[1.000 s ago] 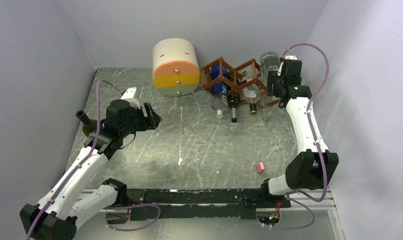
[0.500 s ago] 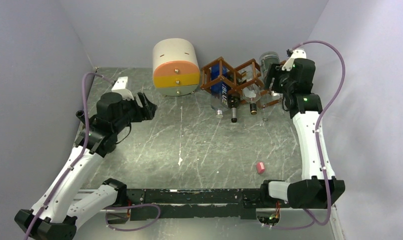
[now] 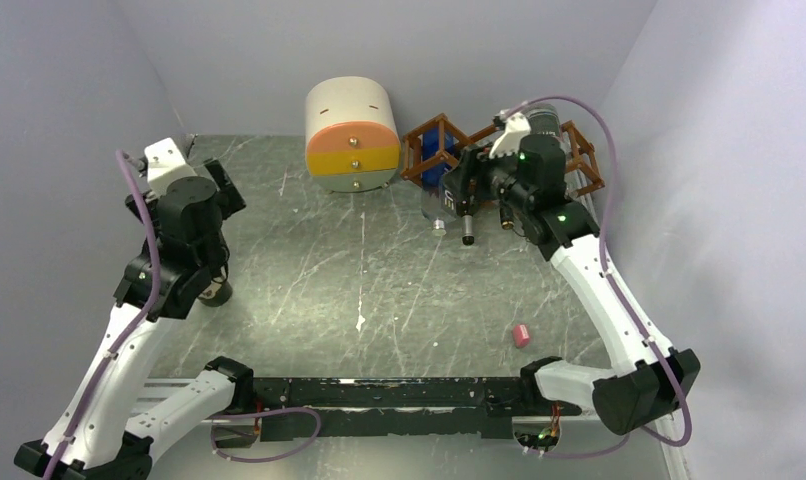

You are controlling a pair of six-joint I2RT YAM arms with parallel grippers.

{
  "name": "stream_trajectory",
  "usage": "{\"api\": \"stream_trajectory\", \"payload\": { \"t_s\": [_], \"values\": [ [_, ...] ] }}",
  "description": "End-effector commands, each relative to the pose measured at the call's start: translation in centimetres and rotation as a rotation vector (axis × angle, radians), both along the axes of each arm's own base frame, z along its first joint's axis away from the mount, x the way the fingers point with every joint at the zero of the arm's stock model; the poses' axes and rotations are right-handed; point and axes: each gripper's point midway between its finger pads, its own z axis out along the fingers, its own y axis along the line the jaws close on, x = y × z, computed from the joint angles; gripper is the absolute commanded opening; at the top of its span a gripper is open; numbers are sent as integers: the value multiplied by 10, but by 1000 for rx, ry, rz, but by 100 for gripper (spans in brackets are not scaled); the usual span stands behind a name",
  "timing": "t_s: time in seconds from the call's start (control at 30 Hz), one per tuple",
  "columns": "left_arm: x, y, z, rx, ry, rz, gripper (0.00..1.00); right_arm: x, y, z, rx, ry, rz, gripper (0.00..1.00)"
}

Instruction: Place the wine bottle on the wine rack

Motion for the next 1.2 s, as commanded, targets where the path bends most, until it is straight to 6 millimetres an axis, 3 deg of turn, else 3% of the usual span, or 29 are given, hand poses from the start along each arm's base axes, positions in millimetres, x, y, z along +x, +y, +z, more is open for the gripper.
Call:
{"api": "stream_trajectory", "payload": {
  "t_s": [0.0, 0.3, 0.4, 0.53, 0.77, 1.03, 1.17],
  "values": [
    [-45, 68, 1, 117, 5, 429, 99, -6, 36, 6, 7, -26, 76, 70],
    [-69, 93, -52, 130, 119, 573, 100, -11, 38, -9, -81, -10, 52, 70],
    [-68, 94, -61, 127, 141, 578, 91, -15, 37, -8, -74, -21, 58, 70],
    [-63, 93, -71, 122, 155, 567, 71, -18, 35, -6, -81, -24, 58, 70],
    [-66, 100, -66, 149, 161, 621, 36, -22, 27, 0, -95, -50, 41, 71],
    [-57, 95, -48, 132, 128, 562, 23, -27, 24, 9, -92, -79, 41, 71],
    [-44, 83, -47, 99, 125, 449, 23, -27, 25, 9, -86, -83, 45, 71]
  ]
}}
